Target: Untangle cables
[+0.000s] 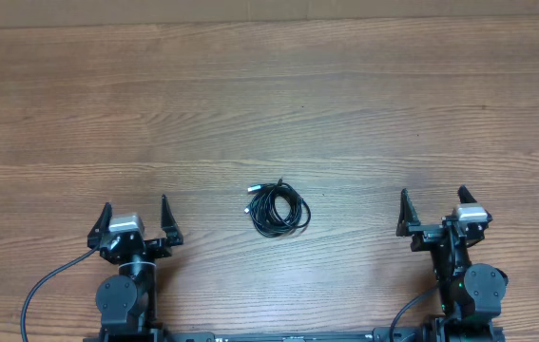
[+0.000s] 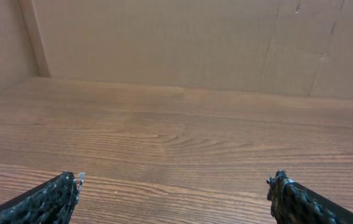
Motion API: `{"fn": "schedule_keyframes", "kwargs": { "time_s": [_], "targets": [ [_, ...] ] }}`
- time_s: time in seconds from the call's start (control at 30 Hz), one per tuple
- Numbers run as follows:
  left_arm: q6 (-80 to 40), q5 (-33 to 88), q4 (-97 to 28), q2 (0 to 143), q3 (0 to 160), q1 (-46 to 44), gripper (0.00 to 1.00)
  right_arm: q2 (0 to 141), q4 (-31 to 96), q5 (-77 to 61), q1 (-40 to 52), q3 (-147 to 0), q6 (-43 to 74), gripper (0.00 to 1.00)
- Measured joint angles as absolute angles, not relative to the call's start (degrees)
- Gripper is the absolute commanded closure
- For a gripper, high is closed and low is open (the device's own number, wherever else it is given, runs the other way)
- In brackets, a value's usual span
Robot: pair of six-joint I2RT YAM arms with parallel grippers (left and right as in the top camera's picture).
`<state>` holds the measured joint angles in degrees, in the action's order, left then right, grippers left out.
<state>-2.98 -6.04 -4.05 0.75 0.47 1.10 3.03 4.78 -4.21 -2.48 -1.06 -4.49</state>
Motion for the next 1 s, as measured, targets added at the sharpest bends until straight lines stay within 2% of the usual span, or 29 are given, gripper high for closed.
{"fn": "schedule_keyframes", "kwargs": {
  "time_s": [0.4, 0.6, 0.77, 0.9, 1.0],
  "targets": [
    [-3.0, -6.0, -4.1, 0.8, 0.5, 1.1, 0.0, 3.0, 1.6, -5.2, -2.5, -1.1, -4.0, 0.0],
    [-3.0, -6.0, -4.1, 0.8, 0.5, 1.1, 0.0, 3.2, 2.0, -20.3, -2.5, -1.1, 1.9, 0.0],
    [-3.0, -6.1, -4.1, 0.8, 0.5, 1.1, 0.0, 3.2, -5.6, -32.9, -2.5, -1.1, 7.0, 0.0],
    [-3.0, -6.0, -4.1, 0.8, 0.5, 1.1, 0.01, 3.2, -15.1, -37.1, -2.5, -1.1, 10.5, 0.0],
    [-3.0, -6.0, -4.1, 0.8, 0.5, 1.1, 0.01, 3.2, -15.7, -38.5, -2.5, -1.5, 11.7, 0.0]
  ]
}}
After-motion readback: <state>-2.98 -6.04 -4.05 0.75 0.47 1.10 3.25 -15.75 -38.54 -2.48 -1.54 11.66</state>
